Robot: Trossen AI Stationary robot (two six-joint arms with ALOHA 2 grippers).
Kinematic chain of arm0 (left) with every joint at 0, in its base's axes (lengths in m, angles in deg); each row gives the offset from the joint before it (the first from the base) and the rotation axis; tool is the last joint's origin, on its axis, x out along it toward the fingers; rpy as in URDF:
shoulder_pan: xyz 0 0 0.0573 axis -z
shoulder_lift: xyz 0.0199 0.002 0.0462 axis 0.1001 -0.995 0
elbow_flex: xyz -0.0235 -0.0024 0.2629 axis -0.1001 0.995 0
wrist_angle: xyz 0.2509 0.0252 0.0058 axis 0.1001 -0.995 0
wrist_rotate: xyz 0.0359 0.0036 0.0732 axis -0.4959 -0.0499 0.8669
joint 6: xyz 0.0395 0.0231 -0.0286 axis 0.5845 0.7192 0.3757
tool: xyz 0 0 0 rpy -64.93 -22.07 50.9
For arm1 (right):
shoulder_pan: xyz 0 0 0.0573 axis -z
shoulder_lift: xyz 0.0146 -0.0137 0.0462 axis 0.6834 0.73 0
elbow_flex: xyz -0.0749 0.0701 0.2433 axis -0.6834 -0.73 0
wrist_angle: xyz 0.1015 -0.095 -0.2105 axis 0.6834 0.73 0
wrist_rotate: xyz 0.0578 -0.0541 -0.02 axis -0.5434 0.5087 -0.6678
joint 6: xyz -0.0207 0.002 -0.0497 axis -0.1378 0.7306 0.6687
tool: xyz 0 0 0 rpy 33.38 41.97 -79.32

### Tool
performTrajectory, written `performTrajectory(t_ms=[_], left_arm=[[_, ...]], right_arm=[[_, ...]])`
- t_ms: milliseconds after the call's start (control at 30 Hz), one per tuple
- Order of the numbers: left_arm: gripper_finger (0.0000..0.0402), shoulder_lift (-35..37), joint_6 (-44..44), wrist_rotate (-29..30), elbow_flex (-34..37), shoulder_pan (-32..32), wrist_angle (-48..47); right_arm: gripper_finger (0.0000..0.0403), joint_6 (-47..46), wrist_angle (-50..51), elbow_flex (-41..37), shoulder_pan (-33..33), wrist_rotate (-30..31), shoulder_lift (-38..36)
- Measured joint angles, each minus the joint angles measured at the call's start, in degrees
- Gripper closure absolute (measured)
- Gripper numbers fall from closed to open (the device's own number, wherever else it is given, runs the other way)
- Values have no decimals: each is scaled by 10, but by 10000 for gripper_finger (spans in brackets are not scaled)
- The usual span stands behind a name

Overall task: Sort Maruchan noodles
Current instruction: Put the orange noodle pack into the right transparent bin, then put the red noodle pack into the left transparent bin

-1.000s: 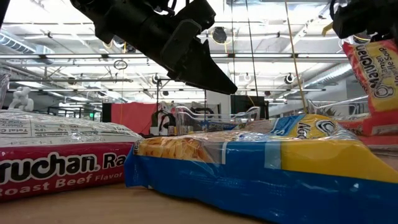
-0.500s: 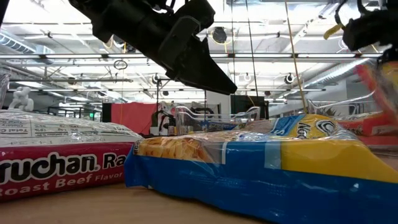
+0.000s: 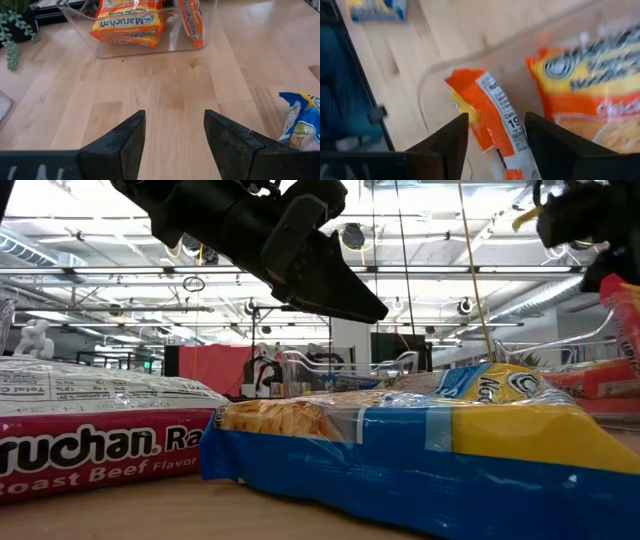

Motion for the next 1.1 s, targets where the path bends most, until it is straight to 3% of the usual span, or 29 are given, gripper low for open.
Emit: performTrajectory(t_ms=[267,467,800,967,1100], left_arm=[[195,0,0,0,0,0,1],[195,0,-2,-13,0,0,0],[195,0,-20,-47,0,0,-63],[195,0,-27,-117,0,3,-79],[195,0,3,-150,0,16,-81]], right_arm=[[220,28,-14,59,0,128,1],[220,107,-142,58,0,259,8],[220,222,-324,25,0,264,48],[220,282,-373,10,3,343,67],[220,289,-376,-1,8,349,78]])
